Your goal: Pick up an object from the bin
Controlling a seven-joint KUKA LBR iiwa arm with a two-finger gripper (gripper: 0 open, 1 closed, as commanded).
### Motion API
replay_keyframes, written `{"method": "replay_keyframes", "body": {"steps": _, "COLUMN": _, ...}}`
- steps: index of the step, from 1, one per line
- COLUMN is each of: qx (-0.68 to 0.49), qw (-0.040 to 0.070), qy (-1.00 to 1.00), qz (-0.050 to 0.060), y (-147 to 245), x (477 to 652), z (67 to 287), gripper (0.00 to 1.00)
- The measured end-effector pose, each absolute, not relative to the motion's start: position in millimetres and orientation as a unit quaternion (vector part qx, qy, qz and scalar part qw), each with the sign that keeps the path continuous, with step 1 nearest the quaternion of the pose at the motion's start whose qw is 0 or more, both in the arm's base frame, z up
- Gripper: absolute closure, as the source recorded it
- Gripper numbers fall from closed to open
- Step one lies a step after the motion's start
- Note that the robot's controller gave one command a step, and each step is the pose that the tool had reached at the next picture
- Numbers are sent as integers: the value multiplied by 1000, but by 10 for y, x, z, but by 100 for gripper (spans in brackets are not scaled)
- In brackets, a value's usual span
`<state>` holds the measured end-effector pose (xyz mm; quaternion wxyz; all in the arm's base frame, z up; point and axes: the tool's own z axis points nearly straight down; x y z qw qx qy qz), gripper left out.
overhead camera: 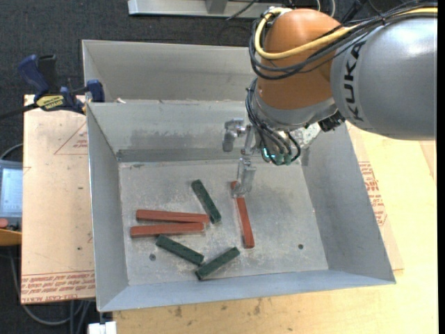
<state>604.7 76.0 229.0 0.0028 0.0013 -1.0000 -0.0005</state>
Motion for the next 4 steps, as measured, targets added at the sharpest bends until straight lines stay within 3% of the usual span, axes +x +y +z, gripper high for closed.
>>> {"method": "replay_keyframes", "body": {"steps": 1, "qx": 56, "qw": 3, "qy": -998, "qz": -1, "y": 1451, "x": 5627, "z": 657, "gripper": 0}}
{"method": "replay_keyframes", "body": {"steps": 2, "qx": 10, "qw": -2, "qy": -1000, "qz": -1, "y": 1384, "x": 5713, "z": 1010, "gripper": 0}}
{"method": "replay_keyframes", "body": {"steps": 3, "qx": -42, "qw": -1, "qy": -999, "qz": -1, "y": 1538, "x": 5817, "z": 999, "gripper": 0}}
{"method": "replay_keyframes", "body": {"steps": 4, "qx": -101, "qw": 0, "qy": -995, "qz": -1, "y": 1987, "x": 5761, "z": 700, "gripper": 0}}
